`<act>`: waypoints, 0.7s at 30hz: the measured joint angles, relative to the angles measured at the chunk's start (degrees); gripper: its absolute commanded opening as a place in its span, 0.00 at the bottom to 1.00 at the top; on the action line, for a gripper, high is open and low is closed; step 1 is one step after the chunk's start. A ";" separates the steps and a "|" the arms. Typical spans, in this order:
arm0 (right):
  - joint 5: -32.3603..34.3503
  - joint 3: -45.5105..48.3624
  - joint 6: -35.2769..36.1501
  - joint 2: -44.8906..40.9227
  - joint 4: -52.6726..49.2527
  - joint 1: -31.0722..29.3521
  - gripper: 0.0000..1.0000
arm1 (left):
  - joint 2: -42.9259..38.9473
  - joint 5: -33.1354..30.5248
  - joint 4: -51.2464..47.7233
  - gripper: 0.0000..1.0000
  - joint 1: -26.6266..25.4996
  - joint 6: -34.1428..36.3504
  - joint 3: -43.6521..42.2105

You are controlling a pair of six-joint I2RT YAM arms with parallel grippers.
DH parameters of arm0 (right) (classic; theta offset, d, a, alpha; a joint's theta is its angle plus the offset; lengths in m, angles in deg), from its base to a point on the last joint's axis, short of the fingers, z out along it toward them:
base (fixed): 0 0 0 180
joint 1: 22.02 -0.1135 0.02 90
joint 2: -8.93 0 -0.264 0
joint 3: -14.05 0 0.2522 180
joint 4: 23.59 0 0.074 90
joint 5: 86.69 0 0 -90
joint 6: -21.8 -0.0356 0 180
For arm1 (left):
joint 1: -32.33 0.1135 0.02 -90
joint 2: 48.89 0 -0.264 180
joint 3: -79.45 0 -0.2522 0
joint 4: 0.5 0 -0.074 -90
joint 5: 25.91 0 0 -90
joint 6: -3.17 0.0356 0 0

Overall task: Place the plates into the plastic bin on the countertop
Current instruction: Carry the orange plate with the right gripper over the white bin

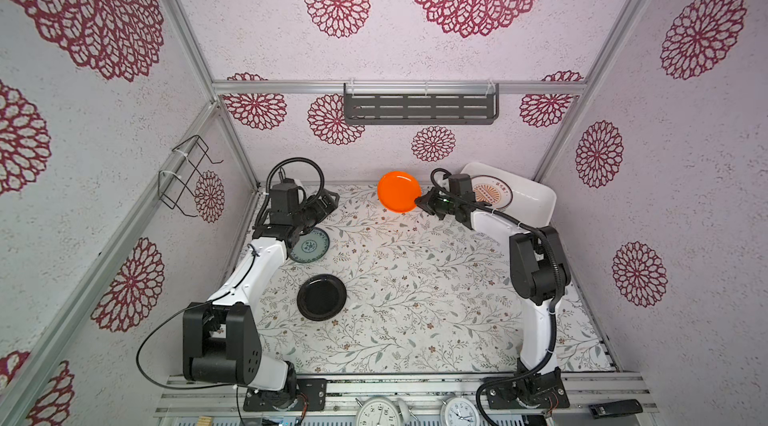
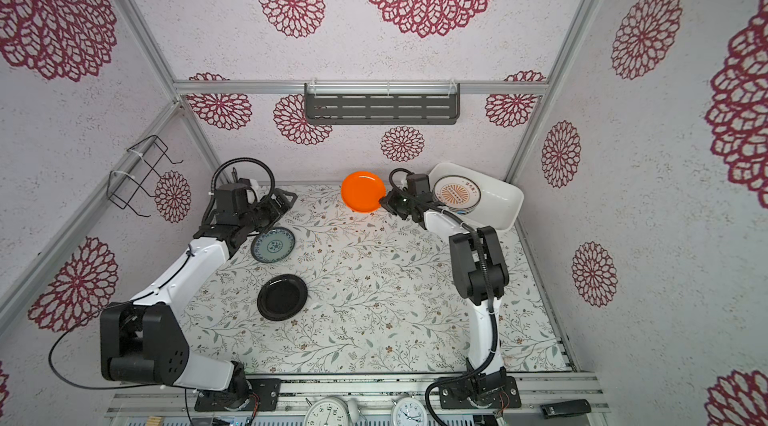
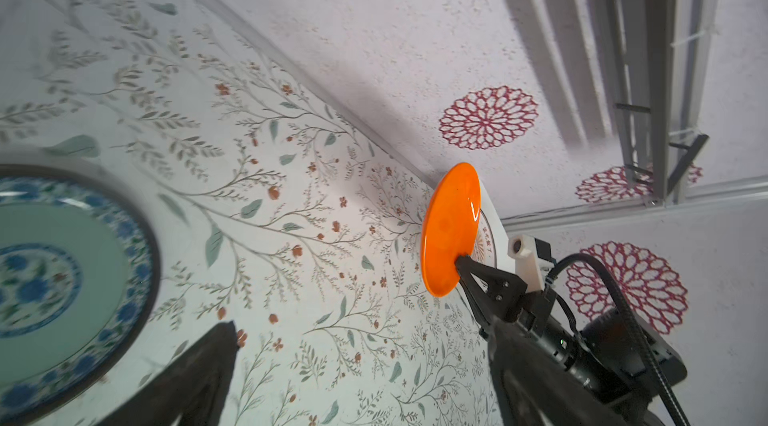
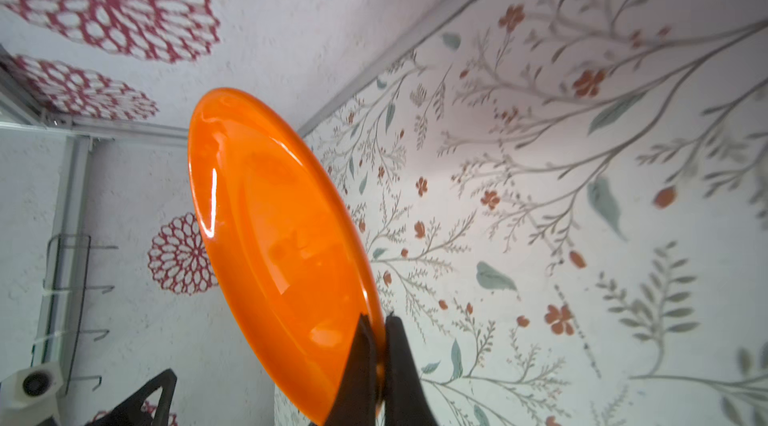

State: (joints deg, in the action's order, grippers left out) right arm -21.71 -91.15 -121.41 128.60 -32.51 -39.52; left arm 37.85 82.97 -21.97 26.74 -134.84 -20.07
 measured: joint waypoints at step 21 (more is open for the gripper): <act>20.00 -8.70 -2.36 0.33 -14.16 19.67 0.00 | 20.28 0.72 5.49 0.97 -6.01 0.81 21.53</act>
State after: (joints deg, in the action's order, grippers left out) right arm -1.71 -99.85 -123.77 128.93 -46.67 -19.85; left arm 58.13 83.69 -16.48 20.73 -134.03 1.46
